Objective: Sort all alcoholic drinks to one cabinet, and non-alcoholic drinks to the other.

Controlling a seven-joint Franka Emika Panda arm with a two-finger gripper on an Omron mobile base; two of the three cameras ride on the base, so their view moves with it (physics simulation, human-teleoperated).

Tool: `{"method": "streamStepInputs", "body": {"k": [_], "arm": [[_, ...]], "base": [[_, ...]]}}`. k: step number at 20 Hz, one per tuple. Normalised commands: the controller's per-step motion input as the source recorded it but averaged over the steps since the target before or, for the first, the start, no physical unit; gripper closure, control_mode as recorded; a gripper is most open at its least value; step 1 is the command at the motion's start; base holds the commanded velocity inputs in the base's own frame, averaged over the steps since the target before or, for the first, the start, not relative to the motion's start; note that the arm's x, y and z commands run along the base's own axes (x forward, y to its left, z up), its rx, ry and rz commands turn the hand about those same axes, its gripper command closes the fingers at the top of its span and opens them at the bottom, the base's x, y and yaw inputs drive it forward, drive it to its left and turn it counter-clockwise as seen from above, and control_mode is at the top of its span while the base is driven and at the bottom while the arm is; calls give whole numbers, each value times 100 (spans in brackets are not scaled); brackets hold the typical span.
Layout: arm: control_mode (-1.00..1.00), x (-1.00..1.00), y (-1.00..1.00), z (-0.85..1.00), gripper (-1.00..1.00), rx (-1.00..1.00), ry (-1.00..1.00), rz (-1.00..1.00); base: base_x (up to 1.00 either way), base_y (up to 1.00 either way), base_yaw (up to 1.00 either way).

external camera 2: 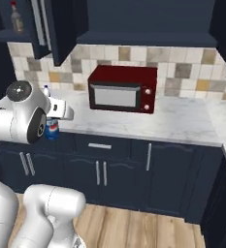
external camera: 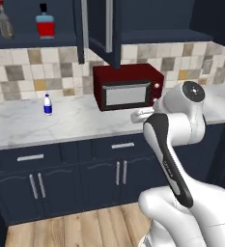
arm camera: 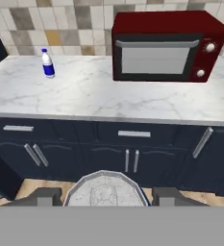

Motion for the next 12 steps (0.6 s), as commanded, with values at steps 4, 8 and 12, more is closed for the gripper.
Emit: {"method": "streamStepInputs", "body": {"k": [4,8,12], "arm": [[100,0,0,0,100,0,0,0],[100,0,0,0,100,0,0,0],[100,0,0,0,100,0,0,0]], "base": [[5,-94,0],[45,-67,0],[80,-36,-1]]}}
